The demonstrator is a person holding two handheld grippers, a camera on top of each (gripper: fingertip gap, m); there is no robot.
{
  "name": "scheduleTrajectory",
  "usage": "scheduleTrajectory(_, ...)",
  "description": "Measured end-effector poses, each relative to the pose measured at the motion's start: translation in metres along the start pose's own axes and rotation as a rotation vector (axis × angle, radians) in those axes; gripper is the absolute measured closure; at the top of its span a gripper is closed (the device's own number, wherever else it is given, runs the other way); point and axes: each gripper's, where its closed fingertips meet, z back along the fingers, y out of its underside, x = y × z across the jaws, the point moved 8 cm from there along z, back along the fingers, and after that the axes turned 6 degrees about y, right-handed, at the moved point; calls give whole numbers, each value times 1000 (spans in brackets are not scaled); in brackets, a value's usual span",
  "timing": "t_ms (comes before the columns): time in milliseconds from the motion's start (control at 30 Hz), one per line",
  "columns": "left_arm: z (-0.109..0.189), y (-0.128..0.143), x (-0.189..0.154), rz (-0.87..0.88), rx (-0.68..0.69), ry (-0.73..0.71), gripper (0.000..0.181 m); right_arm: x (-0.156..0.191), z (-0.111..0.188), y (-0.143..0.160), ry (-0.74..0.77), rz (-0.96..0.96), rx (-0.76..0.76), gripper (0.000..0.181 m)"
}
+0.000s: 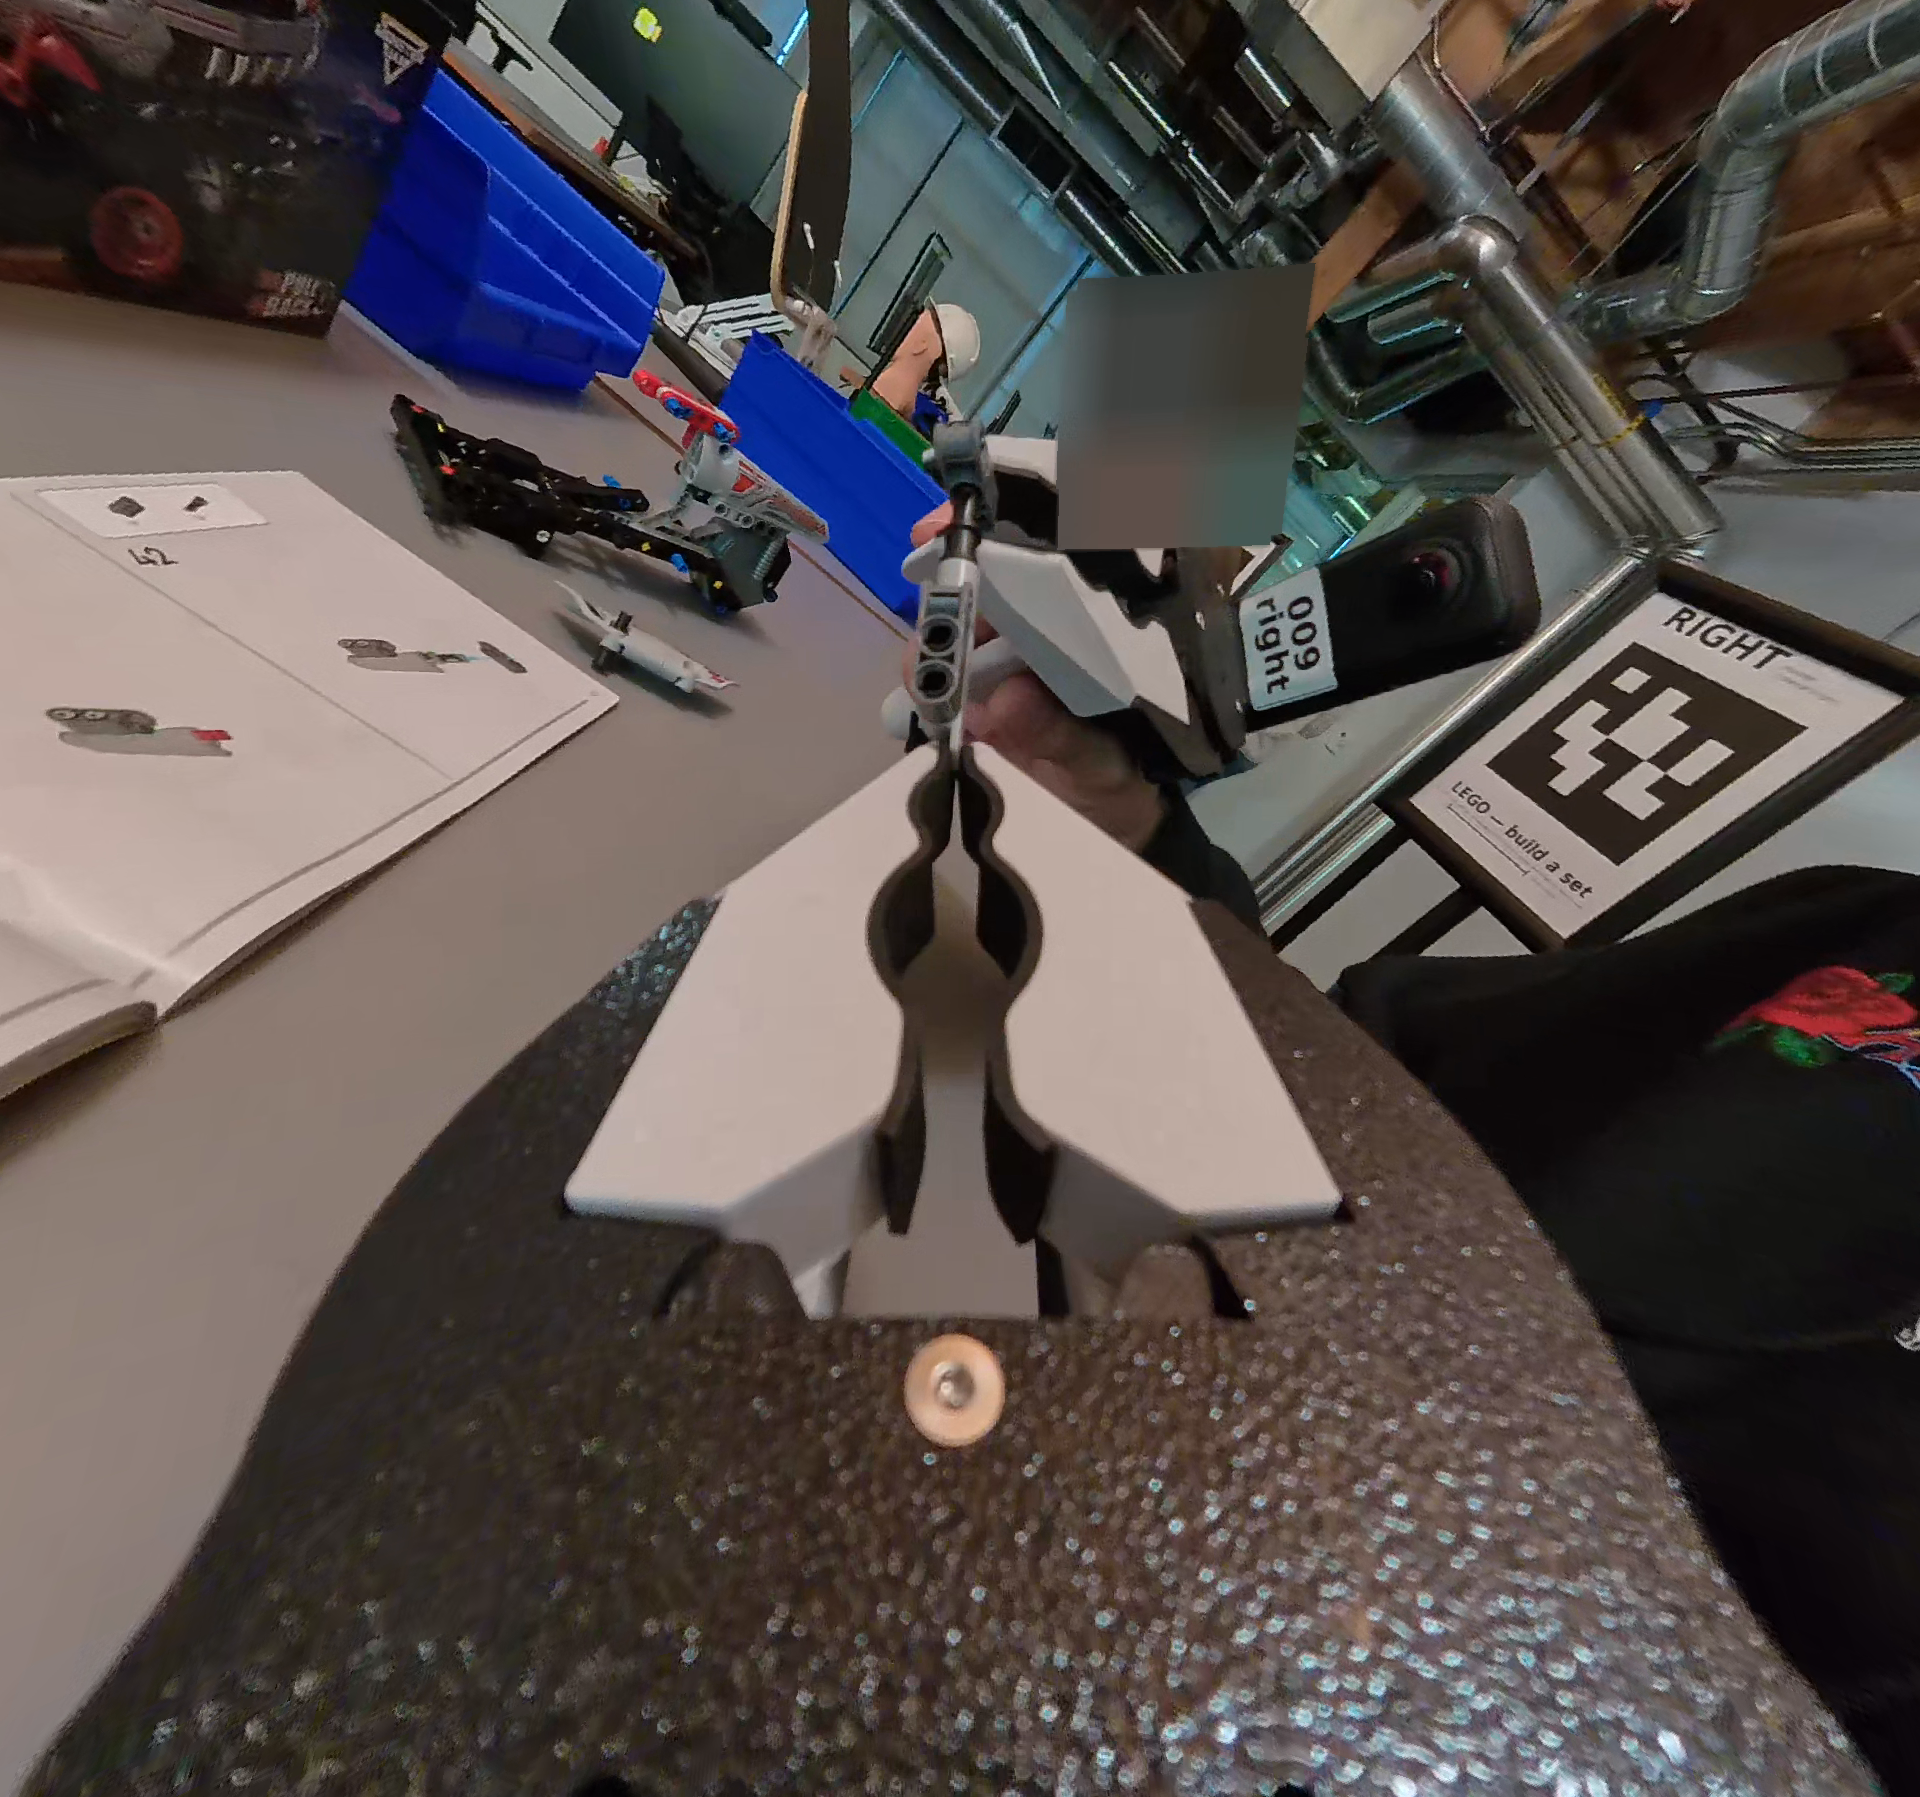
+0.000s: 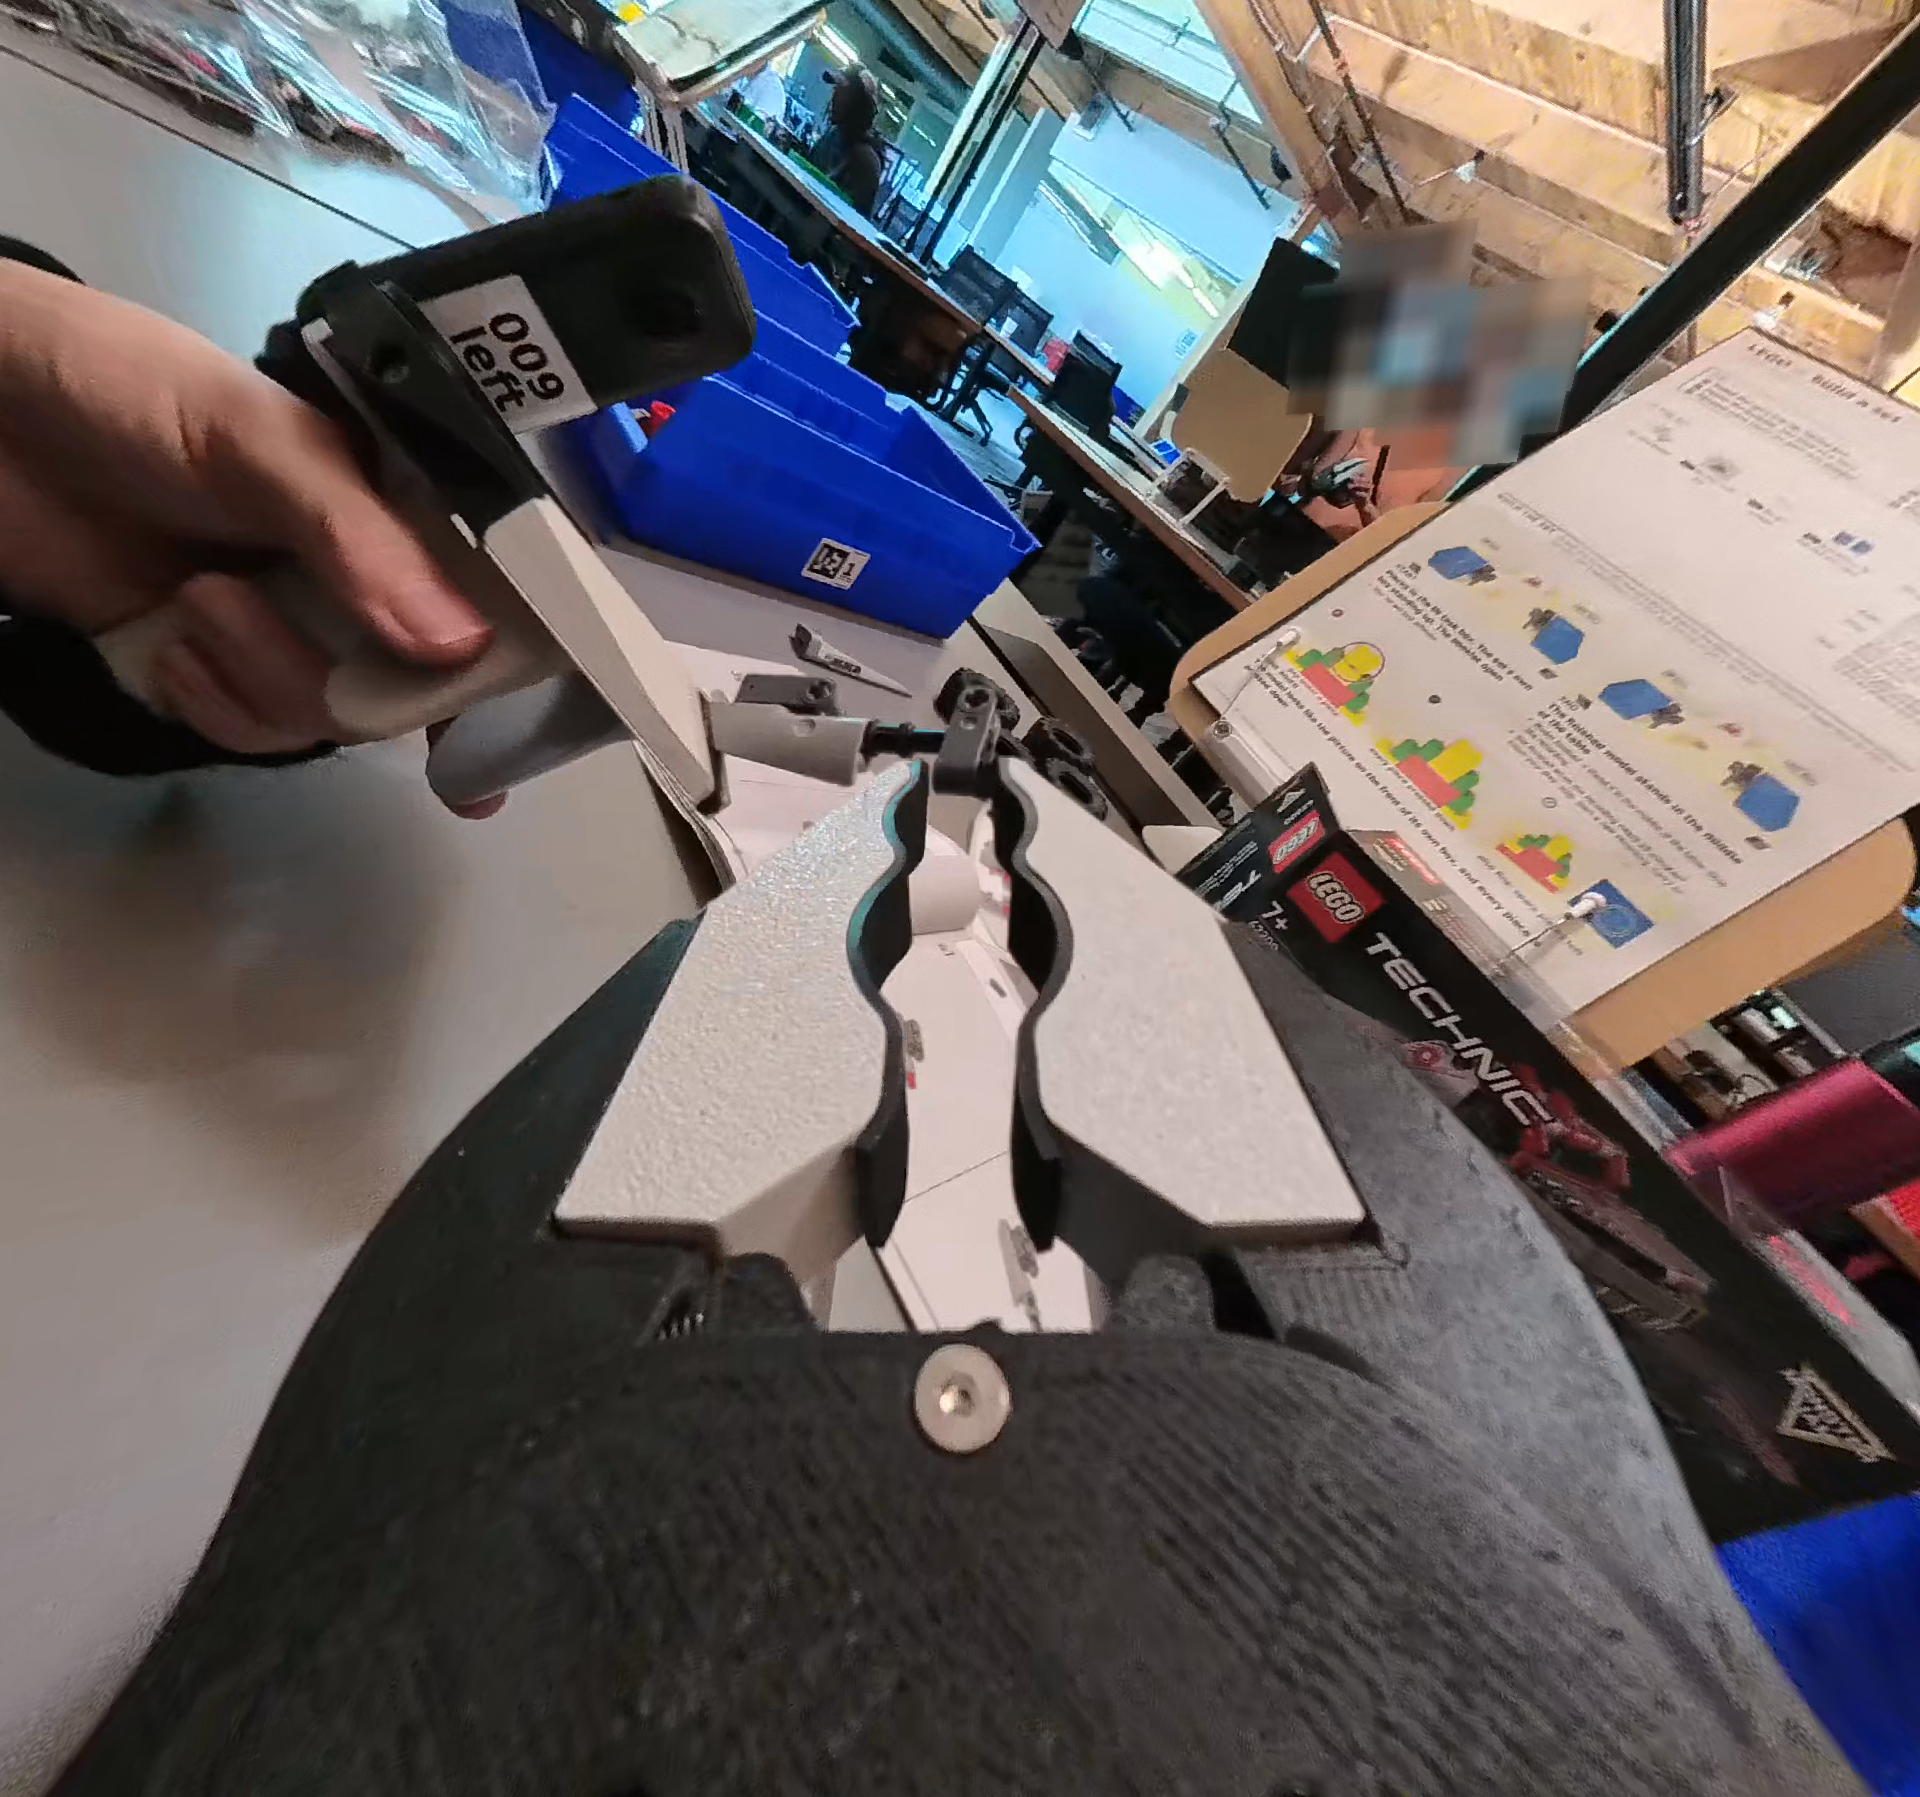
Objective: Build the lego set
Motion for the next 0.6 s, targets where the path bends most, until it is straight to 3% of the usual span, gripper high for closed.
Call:
scheduleTrajectory(33, 0, 1, 0, 0, 0, -1, 181, 1, 0, 0, 6, 14, 0, 171)
scheduleTrajectory(367, -4, 9, 0, -8, 6, 62, 181, 5, -2, 4, 20, 77, 34, 175)
scheduleTrajectory(600, 1, 13, 0, -81, 47, 20, 181, 12, -4, 4, 22, 129, 14, 175)
